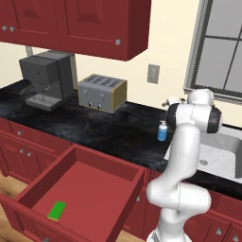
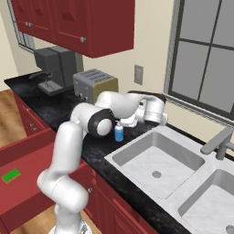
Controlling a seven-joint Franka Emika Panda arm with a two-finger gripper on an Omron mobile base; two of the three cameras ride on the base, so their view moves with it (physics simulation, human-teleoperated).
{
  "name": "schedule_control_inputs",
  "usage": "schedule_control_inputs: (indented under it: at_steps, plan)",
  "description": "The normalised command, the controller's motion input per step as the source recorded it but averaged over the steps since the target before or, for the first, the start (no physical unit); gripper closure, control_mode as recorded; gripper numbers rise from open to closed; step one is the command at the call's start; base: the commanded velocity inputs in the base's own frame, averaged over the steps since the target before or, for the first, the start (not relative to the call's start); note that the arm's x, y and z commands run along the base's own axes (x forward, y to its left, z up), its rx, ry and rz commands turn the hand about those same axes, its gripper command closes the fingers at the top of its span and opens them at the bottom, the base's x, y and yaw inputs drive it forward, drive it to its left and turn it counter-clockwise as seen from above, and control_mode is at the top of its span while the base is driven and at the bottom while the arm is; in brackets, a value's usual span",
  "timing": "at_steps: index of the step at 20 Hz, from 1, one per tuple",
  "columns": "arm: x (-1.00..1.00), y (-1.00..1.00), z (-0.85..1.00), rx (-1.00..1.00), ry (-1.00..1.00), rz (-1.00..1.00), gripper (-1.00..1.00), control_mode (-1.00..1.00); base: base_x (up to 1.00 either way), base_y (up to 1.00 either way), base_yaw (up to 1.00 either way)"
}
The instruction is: Restock the sink supplies by placing the sponge and soap dispenser on the counter and next to the sink. Make sure the soap dispenser is upright.
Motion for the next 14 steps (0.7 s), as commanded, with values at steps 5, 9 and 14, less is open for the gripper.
schedule_control_inputs:
  at_steps: [5,9,14]
  plan:
    - [-0.63,0.68,0.6,-0.14,-0.13,0.0,-1.0,-1.0,0.0,0.0,0.0]
    - [-0.72,0.92,0.28,-0.24,-0.05,0.0,-1.0,-1.0,0.0,0.0,0.0]
    - [-0.66,1.0,0.15,-0.29,0.0,0.02,-1.0,-1.0,0.0,0.0,0.0]
